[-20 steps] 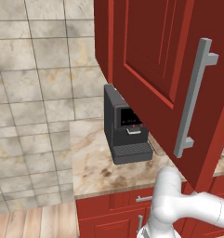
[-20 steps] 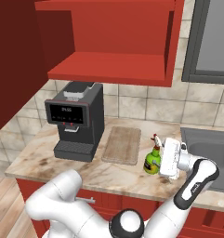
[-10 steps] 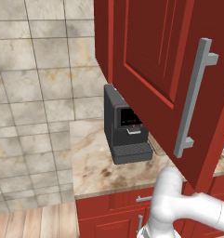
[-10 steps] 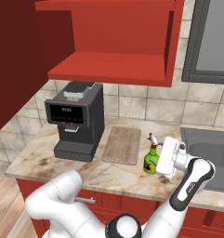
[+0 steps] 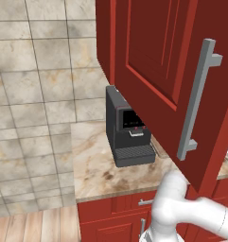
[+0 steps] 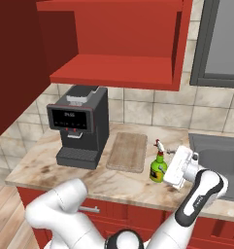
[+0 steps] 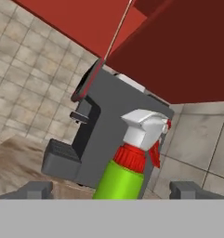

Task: Grab the spray bottle from the cabinet, then place it next to the cutting board for sanitizing. Then grab the dish brush from the countertop next to the sink and place it next to the cutting board.

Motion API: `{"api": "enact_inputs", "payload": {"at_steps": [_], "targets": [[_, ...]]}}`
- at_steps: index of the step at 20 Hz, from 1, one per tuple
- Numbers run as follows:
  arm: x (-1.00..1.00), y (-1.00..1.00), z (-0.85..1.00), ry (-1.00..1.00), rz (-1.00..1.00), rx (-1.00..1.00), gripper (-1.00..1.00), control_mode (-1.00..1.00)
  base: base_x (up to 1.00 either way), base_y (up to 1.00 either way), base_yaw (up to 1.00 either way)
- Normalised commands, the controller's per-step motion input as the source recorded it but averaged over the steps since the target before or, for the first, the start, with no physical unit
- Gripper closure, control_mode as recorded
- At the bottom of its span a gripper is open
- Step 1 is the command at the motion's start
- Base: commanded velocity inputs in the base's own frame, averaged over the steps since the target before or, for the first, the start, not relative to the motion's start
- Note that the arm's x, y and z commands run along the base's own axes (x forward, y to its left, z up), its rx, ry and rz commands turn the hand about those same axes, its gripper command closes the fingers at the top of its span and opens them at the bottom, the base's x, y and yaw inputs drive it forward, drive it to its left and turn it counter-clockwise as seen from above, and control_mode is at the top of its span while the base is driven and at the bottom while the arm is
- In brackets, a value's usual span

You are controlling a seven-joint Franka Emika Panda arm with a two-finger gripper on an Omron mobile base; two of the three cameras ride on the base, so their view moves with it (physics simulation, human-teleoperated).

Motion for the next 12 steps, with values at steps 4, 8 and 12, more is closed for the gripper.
{"api": "enact_inputs", "payload": {"at_steps": [4, 8, 12], "targets": [[-0.35, -0.35, 0.29, 0.00, -0.20, 0.01, -1.00, -1.00, 0.00, 0.00, 0.00], [-0.49, -0.08, 0.63, 0.01, -0.20, 0.00, -1.00, -1.00, 0.00, 0.00, 0.00], [-0.69, 0.02, 0.62, 0.00, -0.12, 0.00, -1.00, -1.00, 0.00, 0.00, 0.00]]}}
